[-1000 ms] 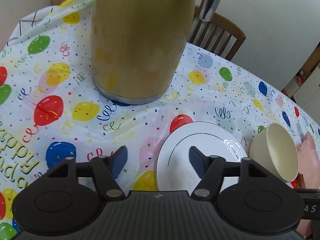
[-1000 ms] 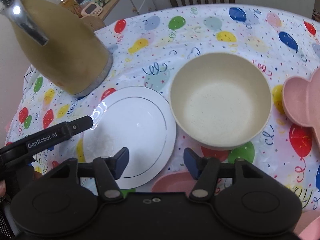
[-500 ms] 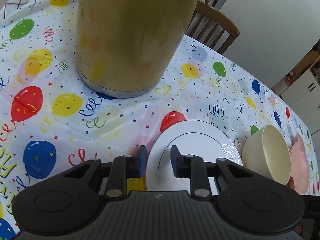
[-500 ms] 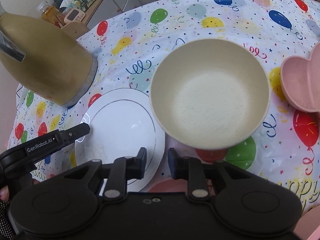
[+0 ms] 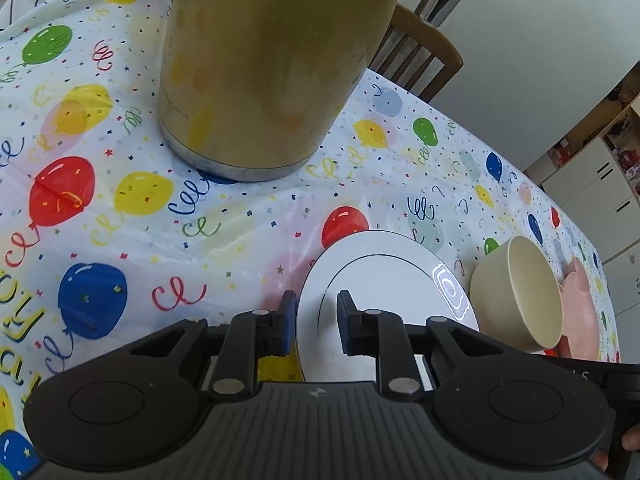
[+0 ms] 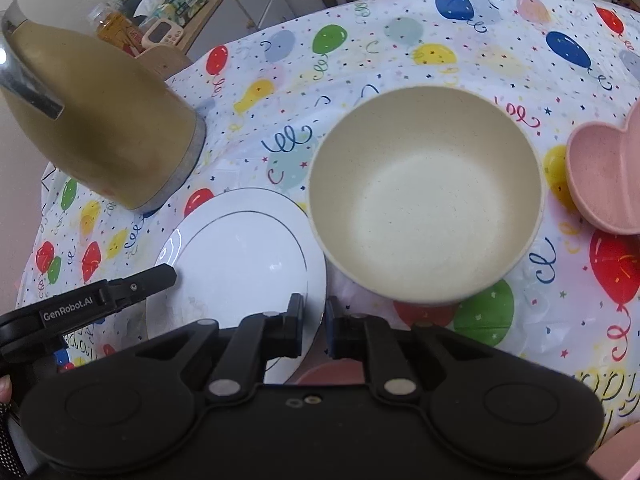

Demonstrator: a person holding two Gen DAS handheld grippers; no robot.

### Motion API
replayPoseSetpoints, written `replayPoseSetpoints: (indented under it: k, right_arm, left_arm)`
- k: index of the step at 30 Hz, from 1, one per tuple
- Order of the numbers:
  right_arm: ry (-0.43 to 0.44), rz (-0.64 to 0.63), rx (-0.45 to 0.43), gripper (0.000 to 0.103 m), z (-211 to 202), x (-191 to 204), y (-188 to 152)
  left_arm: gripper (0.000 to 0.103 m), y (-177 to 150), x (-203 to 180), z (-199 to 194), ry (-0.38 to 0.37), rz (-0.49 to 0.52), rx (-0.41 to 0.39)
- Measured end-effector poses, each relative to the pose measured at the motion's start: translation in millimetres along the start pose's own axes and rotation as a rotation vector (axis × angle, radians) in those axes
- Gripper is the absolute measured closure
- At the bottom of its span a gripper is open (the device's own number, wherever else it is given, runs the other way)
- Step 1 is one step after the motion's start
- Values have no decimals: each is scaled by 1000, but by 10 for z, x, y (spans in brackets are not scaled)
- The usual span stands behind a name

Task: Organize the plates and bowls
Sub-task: 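Carry the small white plate and lower it onto the large white plate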

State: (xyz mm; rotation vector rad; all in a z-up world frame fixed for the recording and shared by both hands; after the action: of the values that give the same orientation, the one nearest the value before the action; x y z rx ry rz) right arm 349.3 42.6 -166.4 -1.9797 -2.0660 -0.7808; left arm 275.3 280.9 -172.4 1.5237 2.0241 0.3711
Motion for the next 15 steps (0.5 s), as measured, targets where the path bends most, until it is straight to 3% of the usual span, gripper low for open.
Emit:
replayPoseSetpoints:
  k: [15]
  right_arm:
    - [34, -87, -7, 93, -602, 64, -351]
  left_arm:
    - [82, -312, -269, -772, -44, 31, -31]
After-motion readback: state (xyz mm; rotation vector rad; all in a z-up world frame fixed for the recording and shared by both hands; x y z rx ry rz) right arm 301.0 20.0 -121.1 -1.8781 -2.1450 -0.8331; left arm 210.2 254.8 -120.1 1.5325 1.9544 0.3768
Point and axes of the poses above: each gripper's, at about its wrist camera, not at the fingertips, and z roughly the way its jaws point, x to its left, y to its top, the point moved 1 cm from there along z, roughly the way its jaws point, and after that the axes turned 12 degrees about z, right-handed, at the moved point
